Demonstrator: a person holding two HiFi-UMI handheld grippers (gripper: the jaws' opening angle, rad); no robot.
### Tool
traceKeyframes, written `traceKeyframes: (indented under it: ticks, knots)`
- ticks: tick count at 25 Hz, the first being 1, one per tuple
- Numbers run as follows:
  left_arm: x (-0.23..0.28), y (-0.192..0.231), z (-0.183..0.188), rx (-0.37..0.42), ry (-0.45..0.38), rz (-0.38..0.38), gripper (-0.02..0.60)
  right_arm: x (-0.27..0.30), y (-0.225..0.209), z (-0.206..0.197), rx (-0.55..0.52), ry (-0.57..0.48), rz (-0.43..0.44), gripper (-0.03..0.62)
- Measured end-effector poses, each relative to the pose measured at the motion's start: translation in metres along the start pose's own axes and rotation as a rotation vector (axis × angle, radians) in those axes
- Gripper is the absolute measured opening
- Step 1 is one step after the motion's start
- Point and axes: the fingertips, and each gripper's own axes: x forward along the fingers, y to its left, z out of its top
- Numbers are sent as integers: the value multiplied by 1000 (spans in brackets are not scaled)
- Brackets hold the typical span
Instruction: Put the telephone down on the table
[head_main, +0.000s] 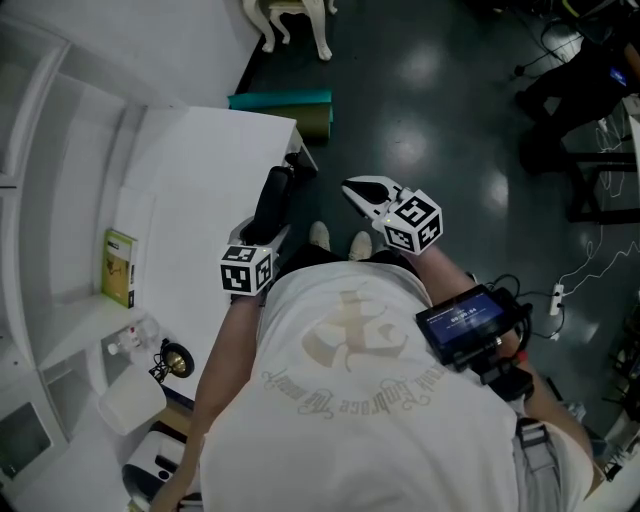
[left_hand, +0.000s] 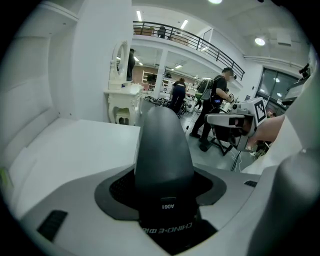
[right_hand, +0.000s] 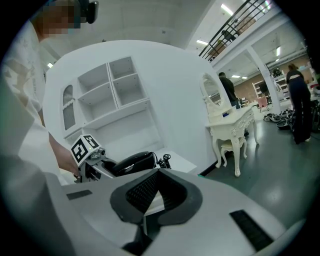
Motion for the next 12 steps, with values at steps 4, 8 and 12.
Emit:
traceKeyframes:
  ticks: [4, 8, 12]
  knots:
    - [5, 16, 7, 1, 1, -1, 276, 9, -4, 3, 3, 8, -14, 15]
    - [11, 33, 19, 7, -6, -1, 276, 15, -8, 6, 11, 16, -33, 15]
    - [17, 48, 31, 6, -17, 1, 276, 23, -13, 10, 11, 25, -48, 15]
